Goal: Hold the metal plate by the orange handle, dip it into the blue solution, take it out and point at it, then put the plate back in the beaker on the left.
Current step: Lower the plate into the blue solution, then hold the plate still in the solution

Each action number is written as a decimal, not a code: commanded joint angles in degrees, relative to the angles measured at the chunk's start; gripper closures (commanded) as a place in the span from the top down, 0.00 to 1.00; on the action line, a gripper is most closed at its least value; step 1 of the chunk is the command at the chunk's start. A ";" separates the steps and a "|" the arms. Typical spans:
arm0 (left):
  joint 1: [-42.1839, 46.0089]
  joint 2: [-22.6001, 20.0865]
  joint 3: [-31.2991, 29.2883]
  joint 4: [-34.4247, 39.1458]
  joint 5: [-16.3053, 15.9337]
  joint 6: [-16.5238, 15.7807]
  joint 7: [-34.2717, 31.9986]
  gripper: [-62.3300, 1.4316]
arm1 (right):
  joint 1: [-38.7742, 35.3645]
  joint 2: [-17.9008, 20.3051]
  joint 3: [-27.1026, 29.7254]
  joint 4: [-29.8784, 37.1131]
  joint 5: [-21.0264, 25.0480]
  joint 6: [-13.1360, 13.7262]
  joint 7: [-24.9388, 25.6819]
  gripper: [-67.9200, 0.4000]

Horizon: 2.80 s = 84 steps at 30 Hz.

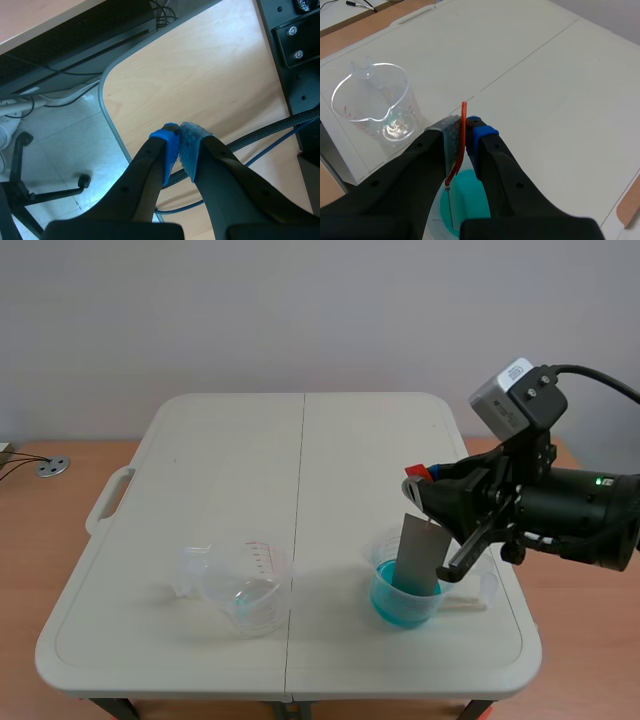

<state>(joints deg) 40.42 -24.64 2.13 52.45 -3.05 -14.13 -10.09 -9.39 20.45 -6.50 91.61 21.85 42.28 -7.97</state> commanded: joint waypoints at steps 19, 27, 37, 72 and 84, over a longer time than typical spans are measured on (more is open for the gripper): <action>0.35 -0.28 0.13 0.70 -0.33 -0.22 -0.42 0.06 | 0.83 0.17 0.00 0.46 -1.33 0.44 0.02 0.02; 0.35 -0.28 0.13 0.70 -0.33 -0.22 -0.42 0.06 | 0.83 0.17 0.00 0.46 -1.33 0.44 0.83 0.02; 0.35 -0.28 0.13 0.70 -0.33 -0.22 -0.42 0.06 | 0.83 0.17 0.00 0.46 -1.33 0.44 0.83 0.02; 0.35 -0.28 0.13 0.70 -0.33 -0.22 -0.44 0.06 | 0.83 0.17 0.07 0.46 -1.31 0.44 0.83 0.02; 0.35 -0.17 0.11 0.70 -0.33 -0.22 -0.44 0.06 | 0.83 0.20 2.67 1.66 -1.07 0.44 4.96 0.02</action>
<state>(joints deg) 40.42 -24.64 2.13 52.47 -3.05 -14.13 -10.09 -9.26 20.45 -4.69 91.74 19.90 42.28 -3.90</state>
